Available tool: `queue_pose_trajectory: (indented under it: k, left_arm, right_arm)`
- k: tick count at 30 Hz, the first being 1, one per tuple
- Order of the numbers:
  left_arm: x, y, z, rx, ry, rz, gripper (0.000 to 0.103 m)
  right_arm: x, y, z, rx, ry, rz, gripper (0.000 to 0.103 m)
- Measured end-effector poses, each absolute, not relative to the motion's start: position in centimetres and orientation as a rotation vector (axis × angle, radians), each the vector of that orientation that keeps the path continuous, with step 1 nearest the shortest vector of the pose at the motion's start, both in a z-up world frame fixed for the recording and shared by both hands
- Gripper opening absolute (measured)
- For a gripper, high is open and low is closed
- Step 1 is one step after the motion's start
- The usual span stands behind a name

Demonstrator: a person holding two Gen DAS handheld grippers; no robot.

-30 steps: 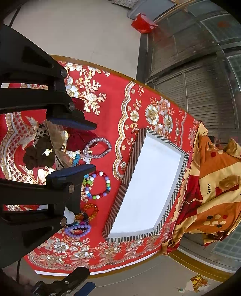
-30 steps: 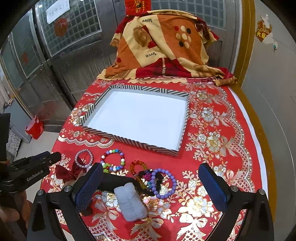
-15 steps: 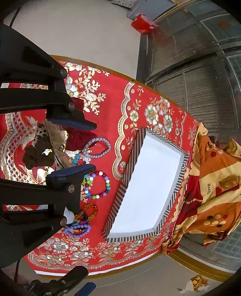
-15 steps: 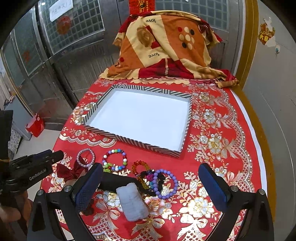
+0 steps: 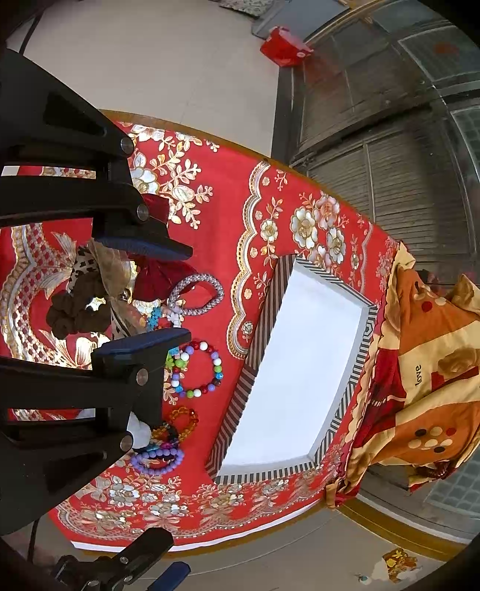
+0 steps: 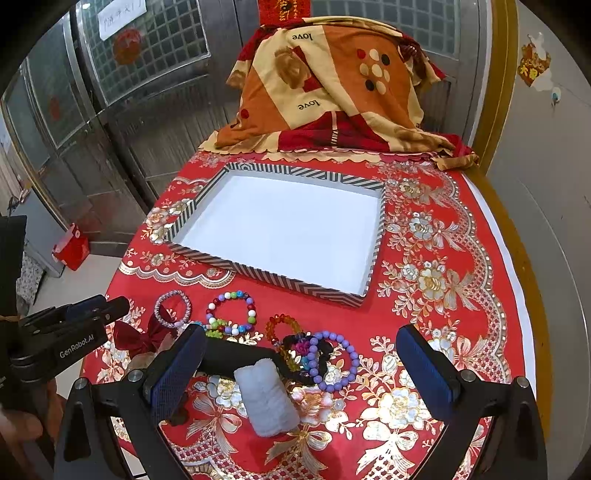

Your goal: Organize jewelry

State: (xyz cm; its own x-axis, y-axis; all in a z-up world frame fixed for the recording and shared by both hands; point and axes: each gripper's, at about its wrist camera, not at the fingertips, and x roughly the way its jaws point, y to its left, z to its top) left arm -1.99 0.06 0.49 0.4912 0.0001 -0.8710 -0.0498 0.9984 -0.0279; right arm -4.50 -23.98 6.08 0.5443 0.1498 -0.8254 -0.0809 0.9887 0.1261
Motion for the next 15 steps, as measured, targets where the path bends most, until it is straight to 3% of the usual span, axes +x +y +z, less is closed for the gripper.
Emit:
queue_pose_trajectory:
  k: [15]
  left_arm:
    - [-2.29,-0.06,0.35,-0.067,1.061,0.018,0.037]
  right_arm:
    - [-4.48,-23.48,5.81,0.068,1.002,0.151,0.102]
